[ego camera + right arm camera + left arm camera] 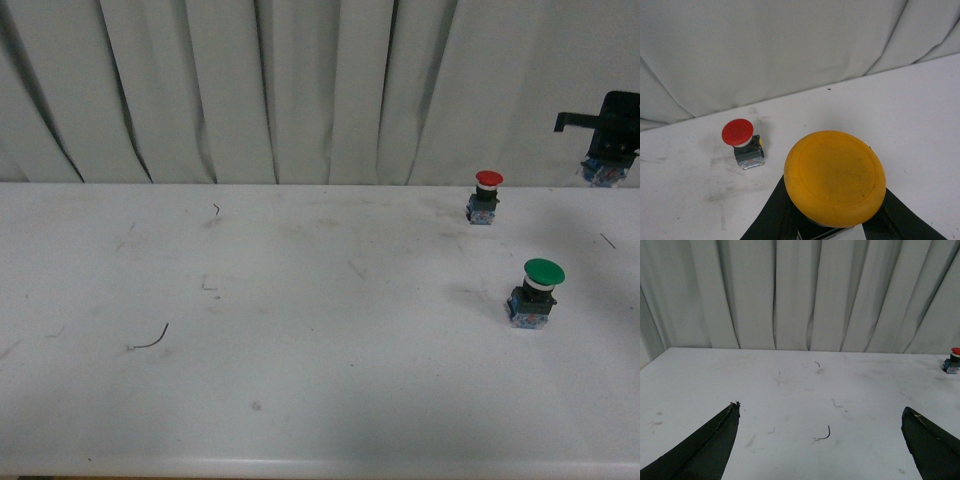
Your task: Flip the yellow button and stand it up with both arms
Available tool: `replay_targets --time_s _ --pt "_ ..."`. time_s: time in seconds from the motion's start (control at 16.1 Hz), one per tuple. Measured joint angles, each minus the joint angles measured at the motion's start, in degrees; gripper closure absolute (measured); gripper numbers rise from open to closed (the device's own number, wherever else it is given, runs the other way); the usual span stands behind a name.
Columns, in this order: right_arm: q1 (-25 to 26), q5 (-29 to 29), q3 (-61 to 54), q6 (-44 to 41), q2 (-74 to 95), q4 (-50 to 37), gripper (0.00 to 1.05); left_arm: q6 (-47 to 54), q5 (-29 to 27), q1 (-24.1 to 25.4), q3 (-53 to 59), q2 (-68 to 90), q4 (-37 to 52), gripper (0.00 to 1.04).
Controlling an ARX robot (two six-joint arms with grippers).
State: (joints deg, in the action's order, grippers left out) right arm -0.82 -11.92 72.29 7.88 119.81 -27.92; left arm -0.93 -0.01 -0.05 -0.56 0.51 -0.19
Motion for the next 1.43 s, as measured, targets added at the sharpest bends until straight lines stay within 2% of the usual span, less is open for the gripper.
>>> replay_targets --time_s 0.12,0.43,0.81,1.43 --pt "-4.02 -5.14 8.2 1.53 7.37 6.95 0.75 0.0 0.0 0.0 0.0 0.0 -0.02 0.07" --pt "-7.67 -7.74 12.61 3.04 12.35 10.45 0.75 0.0 0.0 0.0 0.0 0.0 -0.02 0.07" --pt "-7.17 -8.22 15.5 4.28 17.88 11.58 0.75 0.0 0.0 0.0 0.0 0.0 -0.02 0.07" --pt "-6.73 -5.49 19.37 4.28 20.87 12.39 0.75 0.02 0.0 0.0 0.0 0.0 -0.02 0.07"
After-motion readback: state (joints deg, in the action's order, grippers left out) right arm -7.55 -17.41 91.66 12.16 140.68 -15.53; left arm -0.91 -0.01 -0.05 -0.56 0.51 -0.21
